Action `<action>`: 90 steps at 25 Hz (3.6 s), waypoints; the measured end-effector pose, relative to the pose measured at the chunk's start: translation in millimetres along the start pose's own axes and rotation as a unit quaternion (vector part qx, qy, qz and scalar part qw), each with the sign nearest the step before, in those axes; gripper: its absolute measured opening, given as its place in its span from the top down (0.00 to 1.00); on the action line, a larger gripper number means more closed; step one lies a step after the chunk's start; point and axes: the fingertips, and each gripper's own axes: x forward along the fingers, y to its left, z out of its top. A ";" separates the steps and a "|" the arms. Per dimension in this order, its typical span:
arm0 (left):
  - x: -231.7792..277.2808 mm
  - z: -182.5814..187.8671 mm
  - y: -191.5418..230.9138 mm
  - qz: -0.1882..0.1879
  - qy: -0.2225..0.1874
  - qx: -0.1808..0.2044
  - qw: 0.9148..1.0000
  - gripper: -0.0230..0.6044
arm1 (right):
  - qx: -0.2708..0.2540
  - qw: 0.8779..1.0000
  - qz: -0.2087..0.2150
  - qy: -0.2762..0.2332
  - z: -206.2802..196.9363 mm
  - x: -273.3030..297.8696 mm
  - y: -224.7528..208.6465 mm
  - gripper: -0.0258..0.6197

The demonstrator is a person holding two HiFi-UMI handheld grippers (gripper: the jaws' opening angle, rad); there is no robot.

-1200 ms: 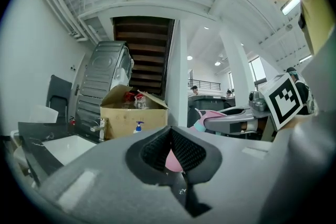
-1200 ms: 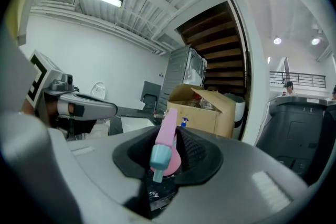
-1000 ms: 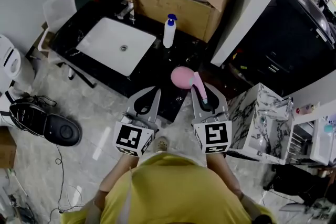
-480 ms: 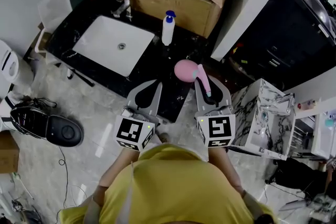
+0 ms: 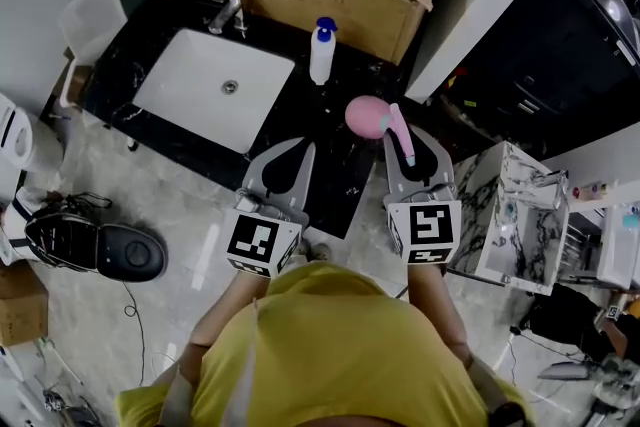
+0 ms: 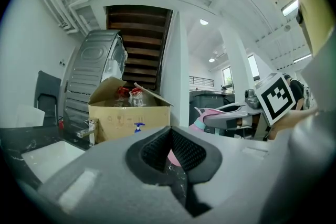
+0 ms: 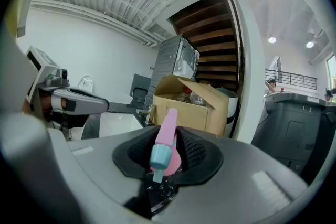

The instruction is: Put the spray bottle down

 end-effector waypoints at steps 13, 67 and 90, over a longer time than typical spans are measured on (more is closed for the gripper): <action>58.3 -33.2 41.7 -0.017 0.039 -0.001 0.999 0.96 | -0.002 0.999 0.011 0.052 -26.2 74.1 -19.1 0.82; 51.8 -50.6 36.3 -0.023 0.064 -0.008 0.998 0.96 | 0.061 0.993 0.005 0.097 -47.7 89.1 -38.3 0.96; -17.8 9.2 -26.0 -0.018 -0.006 0.028 0.999 0.96 | 0.050 0.996 -0.065 -0.031 -12.8 -61.1 8.6 0.96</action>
